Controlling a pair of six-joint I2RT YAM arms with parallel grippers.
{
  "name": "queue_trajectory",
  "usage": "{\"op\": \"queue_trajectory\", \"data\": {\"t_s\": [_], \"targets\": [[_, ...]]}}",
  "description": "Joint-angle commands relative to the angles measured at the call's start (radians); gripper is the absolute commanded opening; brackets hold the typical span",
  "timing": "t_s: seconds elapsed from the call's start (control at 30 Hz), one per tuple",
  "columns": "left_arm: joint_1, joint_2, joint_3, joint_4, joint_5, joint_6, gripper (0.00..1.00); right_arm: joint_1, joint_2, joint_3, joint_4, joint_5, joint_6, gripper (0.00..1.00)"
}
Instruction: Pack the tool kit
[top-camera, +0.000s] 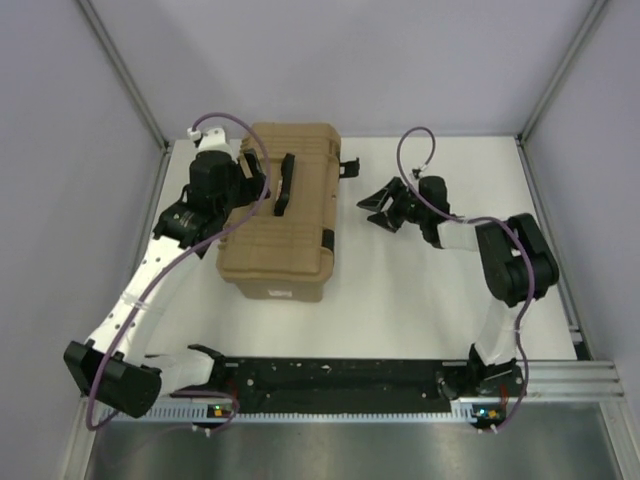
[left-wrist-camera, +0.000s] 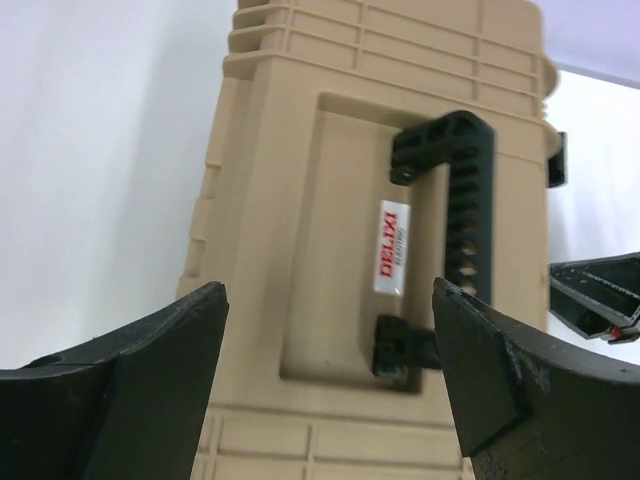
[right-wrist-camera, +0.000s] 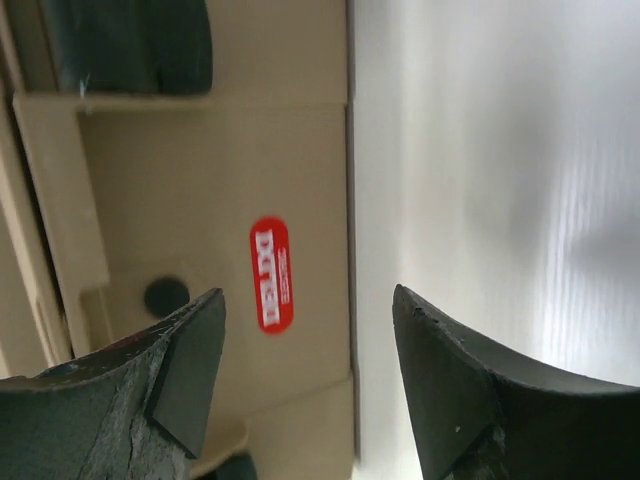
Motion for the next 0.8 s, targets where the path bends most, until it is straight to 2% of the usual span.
{"op": "queue_trajectory", "data": {"t_s": [0.0,0.23,0.4,0.6,0.67,0.77], "targets": [[0.078,0.079,0.046,0.061,0.07,0.013,0.87,-0.016,0.161,0.15,0.301,-0.07,0.176,0.66],[0.171,0.155,0.046,0.093,0.112,-0.001,0.87,-0.016,0.34,0.353,0.364,-0.075,0.276,0.64],[0.191,0.188,0.036,0.108,0.138,-0.004,0.87,-0.013,0.431,0.466,0.404,-0.087,0.331,0.6],[0.196,0.205,0.016,0.125,0.15,-0.006,0.86,-0.01,0.448,0.491,0.477,-0.095,0.337,0.53],[0.198,0.21,0.016,0.125,0.152,-0.006,0.86,-0.012,0.452,0.487,0.487,-0.093,0.343,0.47],[0.199,0.213,0.016,0.124,0.143,-0.007,0.86,-0.01,0.457,0.439,0.498,-0.081,0.352,0.47]]}}
